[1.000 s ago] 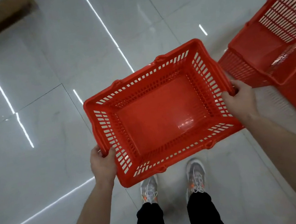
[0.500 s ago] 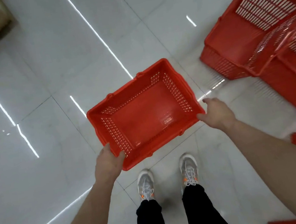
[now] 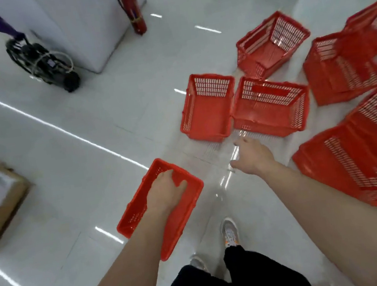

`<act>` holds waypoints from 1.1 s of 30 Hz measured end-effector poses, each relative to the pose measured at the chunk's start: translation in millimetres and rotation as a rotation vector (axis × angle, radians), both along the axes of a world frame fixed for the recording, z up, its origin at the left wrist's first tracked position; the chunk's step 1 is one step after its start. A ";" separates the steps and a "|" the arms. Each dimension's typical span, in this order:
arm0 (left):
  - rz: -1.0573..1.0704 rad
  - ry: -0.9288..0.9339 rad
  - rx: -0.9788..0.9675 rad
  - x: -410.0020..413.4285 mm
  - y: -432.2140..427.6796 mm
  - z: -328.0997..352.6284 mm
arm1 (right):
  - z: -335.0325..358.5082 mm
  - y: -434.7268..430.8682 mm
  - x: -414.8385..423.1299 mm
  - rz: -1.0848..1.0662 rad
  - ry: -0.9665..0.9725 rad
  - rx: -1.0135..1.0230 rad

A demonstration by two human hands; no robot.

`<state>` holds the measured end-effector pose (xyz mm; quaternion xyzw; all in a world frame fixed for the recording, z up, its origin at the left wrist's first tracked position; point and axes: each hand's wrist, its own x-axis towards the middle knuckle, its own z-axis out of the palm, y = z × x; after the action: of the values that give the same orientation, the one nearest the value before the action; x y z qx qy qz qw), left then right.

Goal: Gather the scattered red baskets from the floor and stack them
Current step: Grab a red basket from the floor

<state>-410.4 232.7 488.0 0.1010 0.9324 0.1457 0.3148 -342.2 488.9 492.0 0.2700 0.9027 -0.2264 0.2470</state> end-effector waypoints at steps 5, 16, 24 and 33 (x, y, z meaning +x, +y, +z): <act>-0.316 0.015 0.040 24.0 92.8 55.1 | 52.3 55.9 100.2 -0.358 0.033 0.029; -1.224 0.035 0.098 156.0 225.8 88.5 | 74.1 -26.2 402.2 -1.338 -0.065 0.078; -1.664 -0.052 0.145 331.7 238.4 93.4 | 95.4 -184.0 567.7 -1.912 -0.101 0.124; -1.997 -0.010 0.047 533.5 200.6 54.3 | 45.3 -306.4 730.9 -2.348 -0.039 -0.006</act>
<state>123.1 433.3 542.3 0.8441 0.4157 -0.1669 0.2947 388.7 182.6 537.3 0.9396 0.0956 -0.3132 -0.0991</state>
